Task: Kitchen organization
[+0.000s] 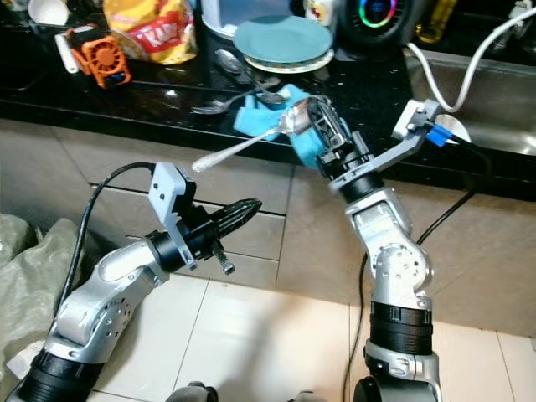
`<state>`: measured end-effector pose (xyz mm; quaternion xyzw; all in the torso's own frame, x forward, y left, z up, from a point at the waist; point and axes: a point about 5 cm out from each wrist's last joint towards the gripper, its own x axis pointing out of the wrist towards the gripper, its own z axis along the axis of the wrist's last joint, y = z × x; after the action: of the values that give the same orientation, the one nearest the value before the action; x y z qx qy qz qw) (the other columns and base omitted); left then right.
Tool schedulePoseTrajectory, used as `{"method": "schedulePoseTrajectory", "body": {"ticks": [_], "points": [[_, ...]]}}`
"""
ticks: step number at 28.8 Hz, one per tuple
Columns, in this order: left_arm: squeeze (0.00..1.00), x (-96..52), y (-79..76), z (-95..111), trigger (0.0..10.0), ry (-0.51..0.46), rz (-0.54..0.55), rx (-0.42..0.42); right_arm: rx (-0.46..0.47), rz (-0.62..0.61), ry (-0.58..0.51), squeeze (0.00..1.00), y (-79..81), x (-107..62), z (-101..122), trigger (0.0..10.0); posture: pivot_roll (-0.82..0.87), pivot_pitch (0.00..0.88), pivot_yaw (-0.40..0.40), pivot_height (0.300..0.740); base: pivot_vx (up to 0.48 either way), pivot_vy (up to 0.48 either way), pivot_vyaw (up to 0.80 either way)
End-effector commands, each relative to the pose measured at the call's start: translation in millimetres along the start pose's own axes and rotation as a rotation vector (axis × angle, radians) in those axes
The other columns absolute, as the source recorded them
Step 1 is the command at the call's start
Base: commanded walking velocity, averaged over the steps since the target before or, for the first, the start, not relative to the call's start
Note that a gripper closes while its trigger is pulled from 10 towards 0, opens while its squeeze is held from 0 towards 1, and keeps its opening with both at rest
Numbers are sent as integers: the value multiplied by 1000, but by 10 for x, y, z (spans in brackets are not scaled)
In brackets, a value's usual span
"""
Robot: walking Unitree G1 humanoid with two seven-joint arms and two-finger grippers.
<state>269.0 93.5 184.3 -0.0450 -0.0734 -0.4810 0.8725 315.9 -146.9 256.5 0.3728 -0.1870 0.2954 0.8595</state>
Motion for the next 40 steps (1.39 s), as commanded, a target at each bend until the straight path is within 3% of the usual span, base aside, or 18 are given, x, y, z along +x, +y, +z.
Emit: {"method": "schedulePoseTrajectory", "body": {"ticks": [1, 13, 15, 16, 19, 34, 40], "points": [[0, 5, -19, -24, 10000, 11, -14, 1, -17, -25, -19, 0, -34, 1, 35, 10000, 70, 87, -26, 740, 0, -337, 0], [0, -5, 24, 9, 10000, -3, 11, 15, -124, -120, -10, 0, -88, 140, 17, 10000, 73, 93, -23, 740, 0, -327, 0], [0, -11, 56, 32, 10000, -15, 30, 23, -157, -144, -4, 0, -94, 195, 15, 10000, 73, 95, -23, 740, 0, 0, 0], [0, -36, 129, 81, 10000, -29, 67, 43, -206, -185, -7, 0, -102, 326, 34, 10000, 83, 99, -31, 740, 0, 0, 0], [0, -80, 200, 148, 10000, -48, 108, 58, -216, -196, -23, 0, -92, 452, 73, 10000, 97, 100, -37, 740, 0, 0, 0], [0, -120, 209, 157, 10000, -42, 134, 90, -214, -207, -37, 0, -107, 505, 31, 10000, 111, 106, -37, 740, 0, 0, 0], [0, -90, 178, 166, 10000, -43, 116, 80, -208, -214, -46, 0, -129, 489, 22, 10000, 104, 108, -30, 740, 0, -477, 0]]}}
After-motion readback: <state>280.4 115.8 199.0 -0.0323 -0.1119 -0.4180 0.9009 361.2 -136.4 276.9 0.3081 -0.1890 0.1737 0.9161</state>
